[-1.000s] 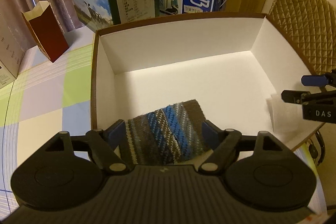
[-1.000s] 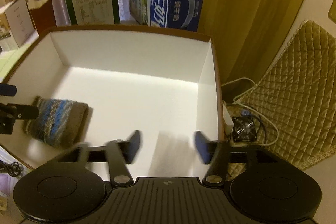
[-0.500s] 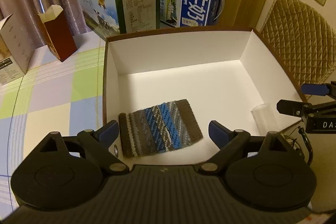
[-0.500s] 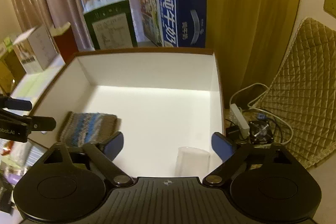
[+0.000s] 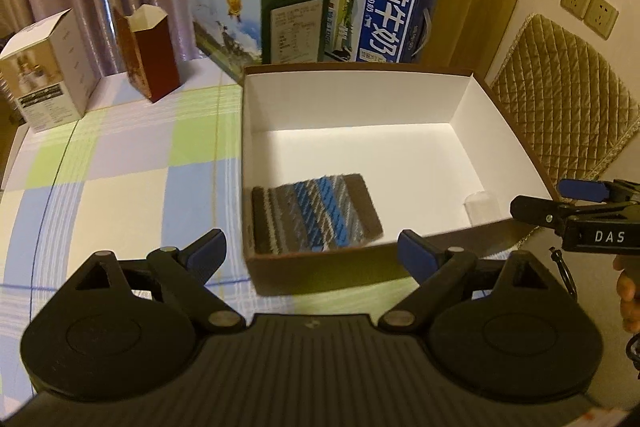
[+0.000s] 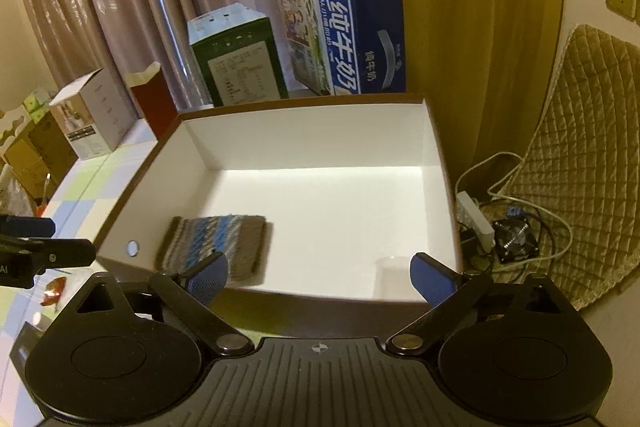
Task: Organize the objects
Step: 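Withdraw both grippers from the brown box back over the table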
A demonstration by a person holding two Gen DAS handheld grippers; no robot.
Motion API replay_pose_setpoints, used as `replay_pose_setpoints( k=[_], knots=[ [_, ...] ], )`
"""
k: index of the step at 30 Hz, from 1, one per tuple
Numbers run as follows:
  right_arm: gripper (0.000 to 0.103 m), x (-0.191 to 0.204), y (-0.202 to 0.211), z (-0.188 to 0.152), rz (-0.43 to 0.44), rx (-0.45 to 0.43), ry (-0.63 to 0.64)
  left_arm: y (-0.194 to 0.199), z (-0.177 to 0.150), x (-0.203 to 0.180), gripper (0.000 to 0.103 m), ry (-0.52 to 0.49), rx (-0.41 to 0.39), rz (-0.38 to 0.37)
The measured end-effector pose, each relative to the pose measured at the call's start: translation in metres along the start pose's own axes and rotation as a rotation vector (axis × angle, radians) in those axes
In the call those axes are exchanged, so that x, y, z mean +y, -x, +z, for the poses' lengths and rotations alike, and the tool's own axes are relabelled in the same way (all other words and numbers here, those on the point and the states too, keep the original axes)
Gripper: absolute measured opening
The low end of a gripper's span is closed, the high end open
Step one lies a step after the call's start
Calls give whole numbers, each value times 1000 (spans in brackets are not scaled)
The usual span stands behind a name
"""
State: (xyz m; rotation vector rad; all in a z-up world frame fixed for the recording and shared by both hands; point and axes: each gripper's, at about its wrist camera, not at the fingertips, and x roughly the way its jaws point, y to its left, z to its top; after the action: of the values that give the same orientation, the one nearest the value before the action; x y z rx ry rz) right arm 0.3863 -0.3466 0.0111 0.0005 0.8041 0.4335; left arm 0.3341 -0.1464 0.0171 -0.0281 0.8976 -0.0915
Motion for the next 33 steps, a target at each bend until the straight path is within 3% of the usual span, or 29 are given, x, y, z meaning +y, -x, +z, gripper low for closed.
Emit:
replay_pose_setpoints(
  k=[17, 33],
  knots=[
    [96, 78, 53, -50, -15, -15, -48, 60, -58, 38, 91, -48, 11, -75],
    [96, 135, 53, -81, 25, 27, -47, 99, -110, 97, 95, 3, 24, -40]
  ],
)
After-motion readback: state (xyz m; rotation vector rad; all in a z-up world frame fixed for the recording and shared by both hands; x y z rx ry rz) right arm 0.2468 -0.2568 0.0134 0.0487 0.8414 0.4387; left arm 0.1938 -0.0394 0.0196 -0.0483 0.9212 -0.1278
